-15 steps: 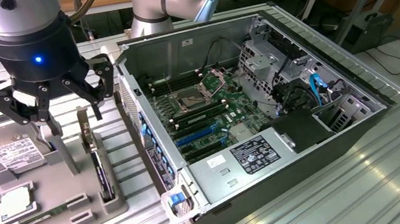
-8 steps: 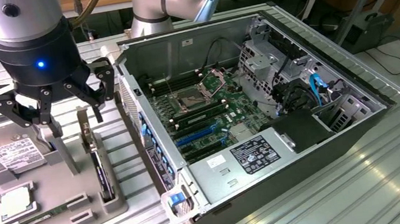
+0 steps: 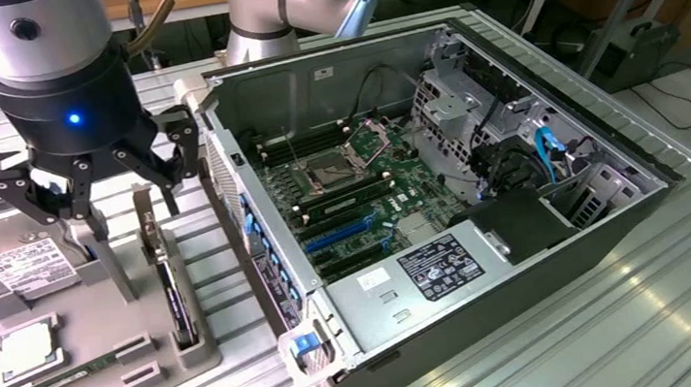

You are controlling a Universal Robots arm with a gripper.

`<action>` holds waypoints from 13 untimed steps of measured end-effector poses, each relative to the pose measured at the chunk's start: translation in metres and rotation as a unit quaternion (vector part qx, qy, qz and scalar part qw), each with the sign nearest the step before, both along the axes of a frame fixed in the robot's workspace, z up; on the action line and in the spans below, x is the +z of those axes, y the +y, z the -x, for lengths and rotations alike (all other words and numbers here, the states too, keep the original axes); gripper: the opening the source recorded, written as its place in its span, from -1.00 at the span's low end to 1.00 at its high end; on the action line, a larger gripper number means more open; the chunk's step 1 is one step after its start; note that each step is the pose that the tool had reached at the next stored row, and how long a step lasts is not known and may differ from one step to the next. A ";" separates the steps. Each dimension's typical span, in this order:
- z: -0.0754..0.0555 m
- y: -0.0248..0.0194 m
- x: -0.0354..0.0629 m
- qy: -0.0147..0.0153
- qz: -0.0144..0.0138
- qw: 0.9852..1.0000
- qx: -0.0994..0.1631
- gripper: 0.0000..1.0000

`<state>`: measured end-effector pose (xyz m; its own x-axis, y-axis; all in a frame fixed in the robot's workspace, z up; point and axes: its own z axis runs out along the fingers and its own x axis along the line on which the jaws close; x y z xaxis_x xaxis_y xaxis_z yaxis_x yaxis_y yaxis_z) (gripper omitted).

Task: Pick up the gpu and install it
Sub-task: 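Pick up the gpu and move the gpu toward the slot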

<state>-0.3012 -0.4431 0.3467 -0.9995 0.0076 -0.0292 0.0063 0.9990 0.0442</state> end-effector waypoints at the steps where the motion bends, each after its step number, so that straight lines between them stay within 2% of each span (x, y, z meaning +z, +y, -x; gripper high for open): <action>1: 0.000 0.0000 -0.0011 0.000 0.000 1.000 0.000 0.33; 5: 0.000 -0.0010 -0.0093 0.000 0.000 1.000 0.000 0.33; 13: 0.000 -0.0021 -0.0167 0.000 0.000 1.000 0.000 0.33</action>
<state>-0.3012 -0.4452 0.3299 -0.9995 0.0072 -0.0291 0.0060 0.9990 0.0442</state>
